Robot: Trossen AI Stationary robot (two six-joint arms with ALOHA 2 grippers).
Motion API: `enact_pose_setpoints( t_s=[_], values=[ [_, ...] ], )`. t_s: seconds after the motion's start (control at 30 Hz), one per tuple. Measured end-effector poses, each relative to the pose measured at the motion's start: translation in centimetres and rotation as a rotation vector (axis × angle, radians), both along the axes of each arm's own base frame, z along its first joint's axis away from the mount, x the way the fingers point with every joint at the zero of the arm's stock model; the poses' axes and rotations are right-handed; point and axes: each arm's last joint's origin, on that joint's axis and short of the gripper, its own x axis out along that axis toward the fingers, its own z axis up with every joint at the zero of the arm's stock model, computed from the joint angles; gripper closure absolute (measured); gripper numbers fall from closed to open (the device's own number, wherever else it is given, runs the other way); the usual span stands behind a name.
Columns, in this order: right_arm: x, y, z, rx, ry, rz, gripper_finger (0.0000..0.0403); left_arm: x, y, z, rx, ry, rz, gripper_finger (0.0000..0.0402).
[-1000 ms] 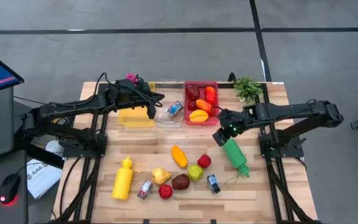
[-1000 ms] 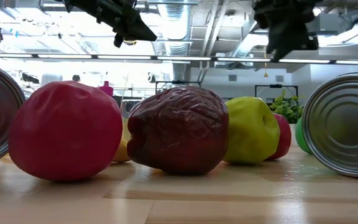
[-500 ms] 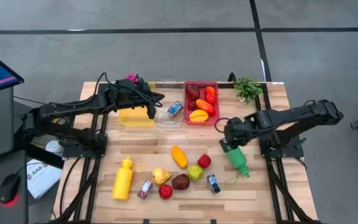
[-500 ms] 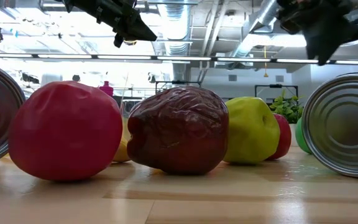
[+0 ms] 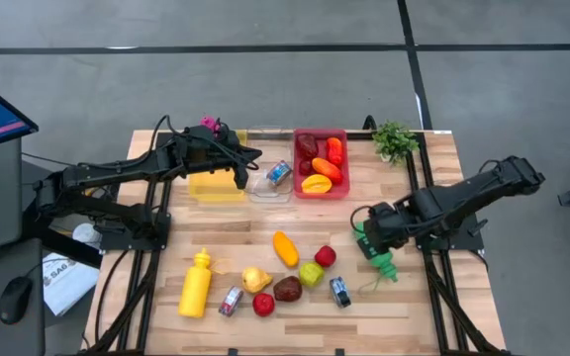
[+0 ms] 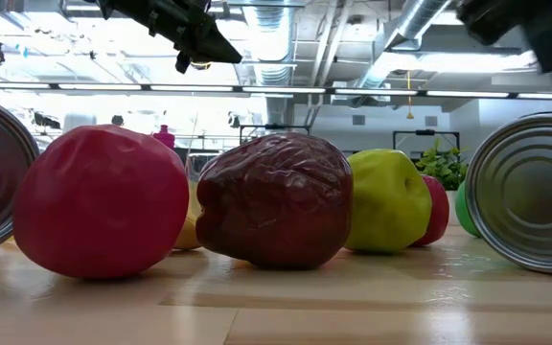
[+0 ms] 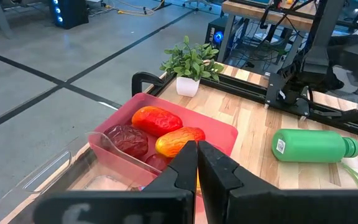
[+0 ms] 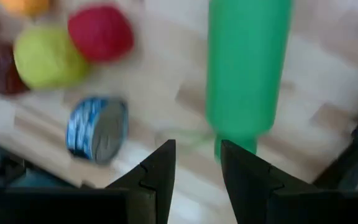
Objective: Pick & Place Food Item
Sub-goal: Put the green tumbler into the yellow bin
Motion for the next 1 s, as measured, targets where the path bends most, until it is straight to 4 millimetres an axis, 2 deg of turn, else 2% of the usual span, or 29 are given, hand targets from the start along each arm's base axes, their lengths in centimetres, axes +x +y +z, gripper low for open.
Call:
enact_pose_setpoints(
  t_s=[0.37,0.7,0.83,1.0],
  values=[
    [-1.7,3.6,-0.2,0.039,0.037,0.1,0.028,0.0,0.0,0.0,0.0,0.0,-0.001,0.0401],
    [-2.6,5.6,-0.8,0.031,0.102,0.045,0.0276,0.0,0.0,0.0,0.0,0.0,0.0,0.0401],
    [-2.3,6.1,-1.5,0.004,0.134,0.055,0.0248,0.0,0.0,0.0,0.0,0.0,0.0,0.0401],
    [-1.4,6.8,-2.9,-0.039,0.189,0.062,0.0178,0.0,0.0,0.0,0.0,0.0,0.0,0.0401]
  ],
)
